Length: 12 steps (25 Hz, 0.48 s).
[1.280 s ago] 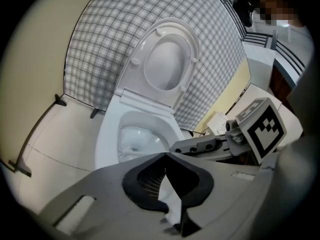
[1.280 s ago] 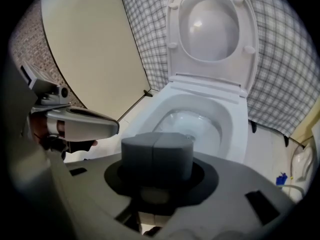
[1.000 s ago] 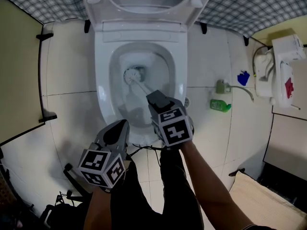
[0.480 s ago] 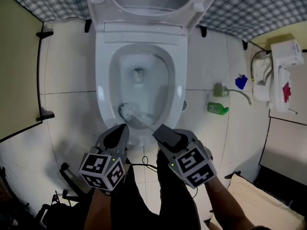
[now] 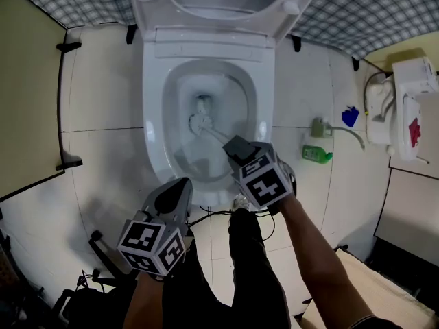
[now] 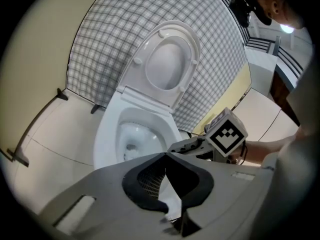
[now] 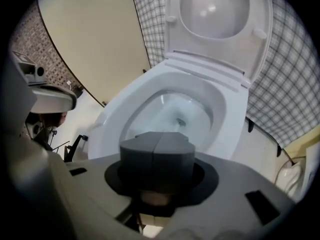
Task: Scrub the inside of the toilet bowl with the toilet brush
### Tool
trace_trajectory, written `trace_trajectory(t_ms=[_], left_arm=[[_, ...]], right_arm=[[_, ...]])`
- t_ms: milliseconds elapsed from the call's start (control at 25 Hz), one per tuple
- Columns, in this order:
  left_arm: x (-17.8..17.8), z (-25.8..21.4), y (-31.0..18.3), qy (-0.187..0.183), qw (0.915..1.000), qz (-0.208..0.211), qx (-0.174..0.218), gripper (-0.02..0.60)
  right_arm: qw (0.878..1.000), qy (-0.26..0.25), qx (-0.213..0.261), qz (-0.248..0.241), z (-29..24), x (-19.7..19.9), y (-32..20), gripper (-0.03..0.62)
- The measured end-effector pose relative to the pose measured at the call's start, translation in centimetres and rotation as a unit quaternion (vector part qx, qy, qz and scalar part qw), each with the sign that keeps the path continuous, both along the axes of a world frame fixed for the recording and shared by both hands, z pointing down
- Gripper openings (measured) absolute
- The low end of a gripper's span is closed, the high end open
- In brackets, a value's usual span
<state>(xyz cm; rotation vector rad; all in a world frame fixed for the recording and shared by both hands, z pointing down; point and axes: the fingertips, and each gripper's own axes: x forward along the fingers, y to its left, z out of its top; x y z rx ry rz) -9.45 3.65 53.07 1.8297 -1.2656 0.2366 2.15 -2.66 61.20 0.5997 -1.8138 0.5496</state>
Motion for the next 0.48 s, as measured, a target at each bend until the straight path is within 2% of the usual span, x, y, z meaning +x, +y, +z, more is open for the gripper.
trace_trajectory(t_ms=[160, 360, 480], left_arm=[[0.2, 0.0, -0.1, 0.001, 1.0, 0.002, 0.002, 0.009], [0.3, 0.1, 0.0, 0.003, 1.0, 0.005, -0.002, 0.009], [0.1, 0.1, 0.0, 0.002, 1.0, 0.004, -0.003, 0.009]], right_arm=[[1.0, -0.003, -0.003, -0.008, -0.4, 0.5, -0.1, 0.172], [0.998, -0.044, -0.012, -0.034, -5.1, 2.1, 3.1, 0.171], [0.996, -0.047, -0.026, -0.075, -7.6, 3.1, 5.6, 0.17]])
